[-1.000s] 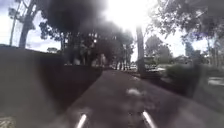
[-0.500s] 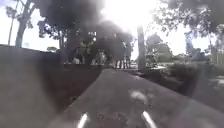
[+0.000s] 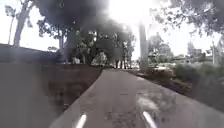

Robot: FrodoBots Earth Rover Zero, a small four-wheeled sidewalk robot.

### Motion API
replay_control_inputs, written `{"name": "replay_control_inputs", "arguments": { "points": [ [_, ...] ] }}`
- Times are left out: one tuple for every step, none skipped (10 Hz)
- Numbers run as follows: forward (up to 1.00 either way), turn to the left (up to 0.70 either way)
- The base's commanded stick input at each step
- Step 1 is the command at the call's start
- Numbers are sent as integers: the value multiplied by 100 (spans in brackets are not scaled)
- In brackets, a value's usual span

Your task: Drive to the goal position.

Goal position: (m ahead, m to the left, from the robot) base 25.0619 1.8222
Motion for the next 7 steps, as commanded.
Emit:
{"name": "replay_control_inputs", "arguments": {
  "points": [
    [85, 0],
    [85, 0],
    [85, 0],
    [85, 0],
    [85, 0],
    [85, 0],
    [85, 0]
  ]
}}
